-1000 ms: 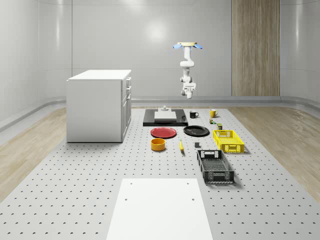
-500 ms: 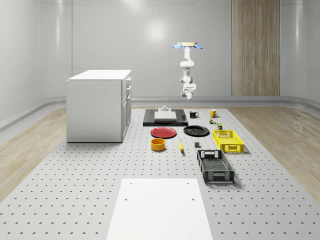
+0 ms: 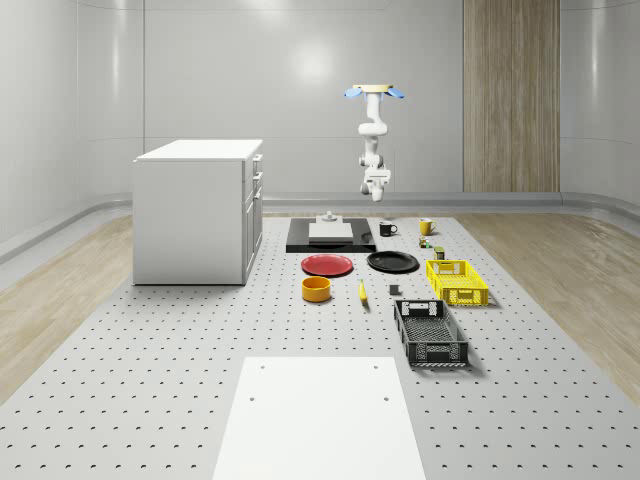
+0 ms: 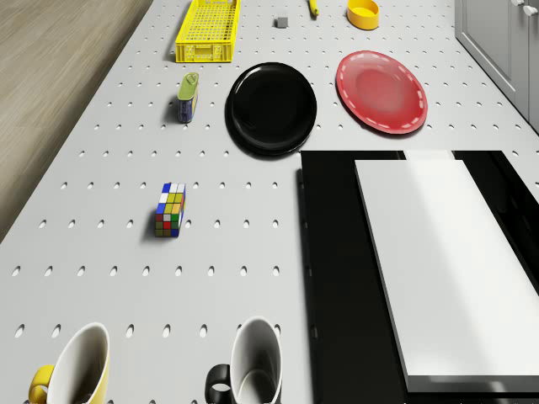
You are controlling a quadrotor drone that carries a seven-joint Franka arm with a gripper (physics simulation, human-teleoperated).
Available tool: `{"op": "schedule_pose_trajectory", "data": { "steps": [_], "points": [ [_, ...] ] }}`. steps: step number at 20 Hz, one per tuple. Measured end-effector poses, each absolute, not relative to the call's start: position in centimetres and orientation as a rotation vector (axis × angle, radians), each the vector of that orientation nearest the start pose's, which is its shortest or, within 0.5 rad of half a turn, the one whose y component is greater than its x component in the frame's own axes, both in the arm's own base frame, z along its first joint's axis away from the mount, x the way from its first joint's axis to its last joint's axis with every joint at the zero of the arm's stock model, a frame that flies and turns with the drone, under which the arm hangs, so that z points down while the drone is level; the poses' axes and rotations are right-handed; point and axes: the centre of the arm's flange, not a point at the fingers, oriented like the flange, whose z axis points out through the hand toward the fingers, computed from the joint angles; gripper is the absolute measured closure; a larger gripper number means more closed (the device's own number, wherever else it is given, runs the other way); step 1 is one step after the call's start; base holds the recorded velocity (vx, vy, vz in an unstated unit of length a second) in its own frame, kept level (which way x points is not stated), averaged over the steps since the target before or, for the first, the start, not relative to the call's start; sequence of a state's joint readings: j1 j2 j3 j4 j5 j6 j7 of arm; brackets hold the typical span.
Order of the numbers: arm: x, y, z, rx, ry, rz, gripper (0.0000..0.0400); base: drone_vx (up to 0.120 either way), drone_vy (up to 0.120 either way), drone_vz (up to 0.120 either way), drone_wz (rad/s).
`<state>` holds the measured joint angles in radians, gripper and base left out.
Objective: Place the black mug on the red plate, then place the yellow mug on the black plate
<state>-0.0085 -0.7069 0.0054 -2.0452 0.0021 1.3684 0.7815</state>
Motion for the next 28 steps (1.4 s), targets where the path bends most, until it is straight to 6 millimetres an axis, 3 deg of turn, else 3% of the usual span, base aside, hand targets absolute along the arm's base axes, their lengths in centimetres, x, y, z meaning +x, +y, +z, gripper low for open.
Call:
{"op": "schedule_pose_trajectory", "data": {
  "steps": [19, 28],
  "points": [
    [30.2, 0.4, 69.1, -2.919, 1.210, -0.089, 0.0000, 0.120, 0.000, 0.000, 0.000],
    [30.1, 1.8, 69.0, -3.034, 1.259, -0.193, 0.0000, 0.116, 0.000, 0.000, 0.000]
  ]
}}
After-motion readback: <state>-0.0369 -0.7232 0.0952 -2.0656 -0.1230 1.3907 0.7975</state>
